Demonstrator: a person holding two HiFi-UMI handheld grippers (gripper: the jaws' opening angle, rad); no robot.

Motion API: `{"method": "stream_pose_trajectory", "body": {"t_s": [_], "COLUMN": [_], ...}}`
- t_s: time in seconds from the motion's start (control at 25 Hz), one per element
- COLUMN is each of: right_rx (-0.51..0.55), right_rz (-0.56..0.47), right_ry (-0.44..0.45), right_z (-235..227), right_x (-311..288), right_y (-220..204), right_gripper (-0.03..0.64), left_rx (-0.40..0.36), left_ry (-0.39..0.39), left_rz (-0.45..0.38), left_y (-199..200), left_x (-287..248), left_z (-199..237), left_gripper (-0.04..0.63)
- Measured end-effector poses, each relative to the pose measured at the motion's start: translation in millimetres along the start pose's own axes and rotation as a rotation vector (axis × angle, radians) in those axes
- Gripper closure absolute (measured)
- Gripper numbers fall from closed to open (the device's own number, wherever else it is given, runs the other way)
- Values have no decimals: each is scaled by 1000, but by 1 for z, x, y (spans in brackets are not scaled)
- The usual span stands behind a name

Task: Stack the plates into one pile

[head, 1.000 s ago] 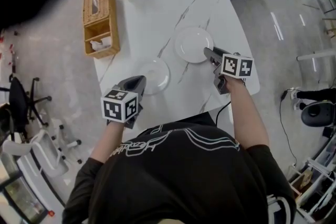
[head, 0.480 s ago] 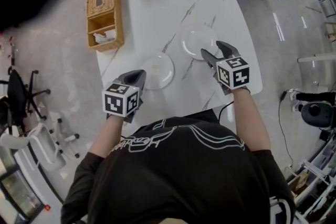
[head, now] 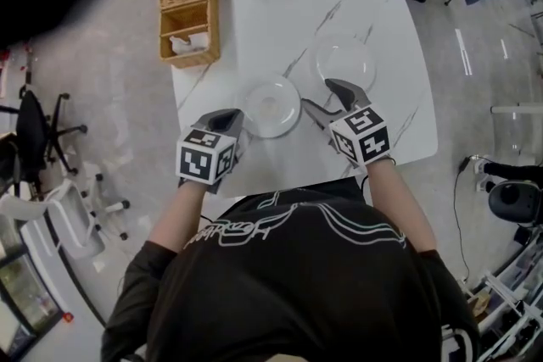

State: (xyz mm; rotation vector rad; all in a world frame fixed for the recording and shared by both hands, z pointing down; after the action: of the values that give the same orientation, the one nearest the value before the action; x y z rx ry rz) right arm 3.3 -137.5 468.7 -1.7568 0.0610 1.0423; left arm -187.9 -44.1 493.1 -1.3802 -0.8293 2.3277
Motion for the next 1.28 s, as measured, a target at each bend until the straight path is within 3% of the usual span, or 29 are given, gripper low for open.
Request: {"method": "stream_pose_trajectory", "body": {"t_s": [0.52,0.88,1.12,1.28], "right_rx": [-9,-129,-251,-365], "right_rz": [111,148,172,172], "right_ry": [74,136,216,279], "right_z": [31,37,42,42], "right_x": [-28,-33,-35,-34], "right_y": [-17,-26,-29,-31], "right_gripper": [333,337,398,485], "left_rx": [-50,-40,-38,-31], "left_ry": [40,38,42,29], "left_rz": [53,59,54,45], "left_y": [-15,-21,-22,-22], "left_x": [-9,-12,-14,-14], "left_z": [8,12,14,12], "left_gripper": [572,572,572,572]}}
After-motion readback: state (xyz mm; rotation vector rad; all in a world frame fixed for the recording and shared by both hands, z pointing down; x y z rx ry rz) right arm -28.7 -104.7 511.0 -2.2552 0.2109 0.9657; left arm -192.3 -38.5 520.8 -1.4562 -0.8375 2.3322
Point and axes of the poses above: the fingertips, and each gripper's own axes: x backward along the fingers, z to its left, y out of its top, the point moved 5 cm from there along x, backward along the fingers, and after that the axes turned 8 degrees about -y, right-handed, at the moved point
